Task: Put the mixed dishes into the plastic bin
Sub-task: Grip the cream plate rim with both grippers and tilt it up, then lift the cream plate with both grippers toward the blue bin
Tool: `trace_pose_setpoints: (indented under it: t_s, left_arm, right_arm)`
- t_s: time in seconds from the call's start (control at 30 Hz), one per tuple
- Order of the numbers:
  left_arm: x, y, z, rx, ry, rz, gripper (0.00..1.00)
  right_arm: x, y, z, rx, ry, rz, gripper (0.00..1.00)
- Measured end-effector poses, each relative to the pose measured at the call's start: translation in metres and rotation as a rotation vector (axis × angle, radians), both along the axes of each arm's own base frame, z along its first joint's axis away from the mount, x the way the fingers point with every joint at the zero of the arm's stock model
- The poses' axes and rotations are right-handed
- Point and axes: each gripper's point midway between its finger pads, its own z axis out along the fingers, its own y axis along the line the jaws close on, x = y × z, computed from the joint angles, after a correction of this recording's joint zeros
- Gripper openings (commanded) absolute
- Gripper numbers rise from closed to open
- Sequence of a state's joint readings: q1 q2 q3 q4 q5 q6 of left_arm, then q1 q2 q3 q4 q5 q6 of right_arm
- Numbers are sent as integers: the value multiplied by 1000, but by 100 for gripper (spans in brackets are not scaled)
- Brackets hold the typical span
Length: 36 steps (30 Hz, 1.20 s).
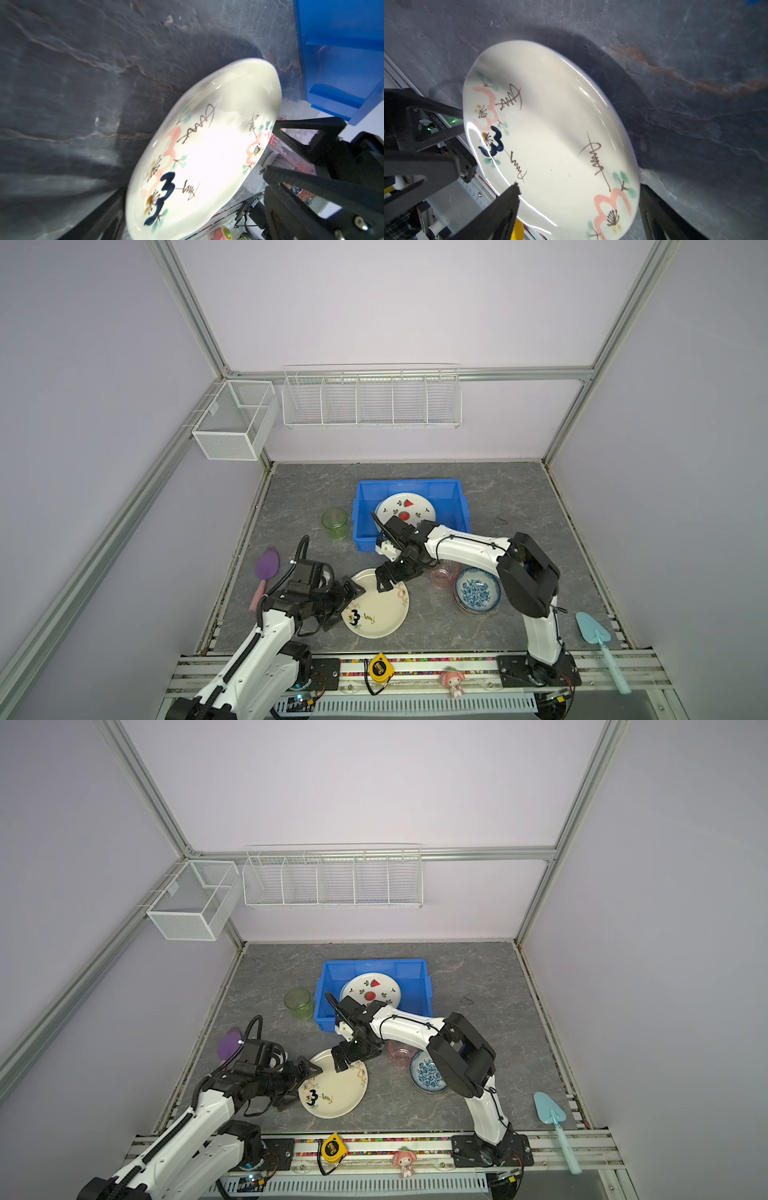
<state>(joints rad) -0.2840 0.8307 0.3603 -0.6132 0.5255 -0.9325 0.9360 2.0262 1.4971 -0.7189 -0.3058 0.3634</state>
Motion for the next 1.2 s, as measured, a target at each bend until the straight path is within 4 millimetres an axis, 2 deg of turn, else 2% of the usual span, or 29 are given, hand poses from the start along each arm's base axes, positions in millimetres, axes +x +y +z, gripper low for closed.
trace_pose_setpoints:
  t_s: [0.27, 0.7, 1.2]
  left_arm:
    - [1, -3, -1, -29, 3, 20, 93]
    - [12, -12, 13, -102, -42, 28, 82]
    - [17, -18, 19, -144, -71, 27, 50]
  right_arm:
    - [0, 0, -4, -14, 2, 0, 91]
    - [1, -6, -14, -62, 8, 0, 91]
    - [1, -6, -15, -71, 13, 3, 91]
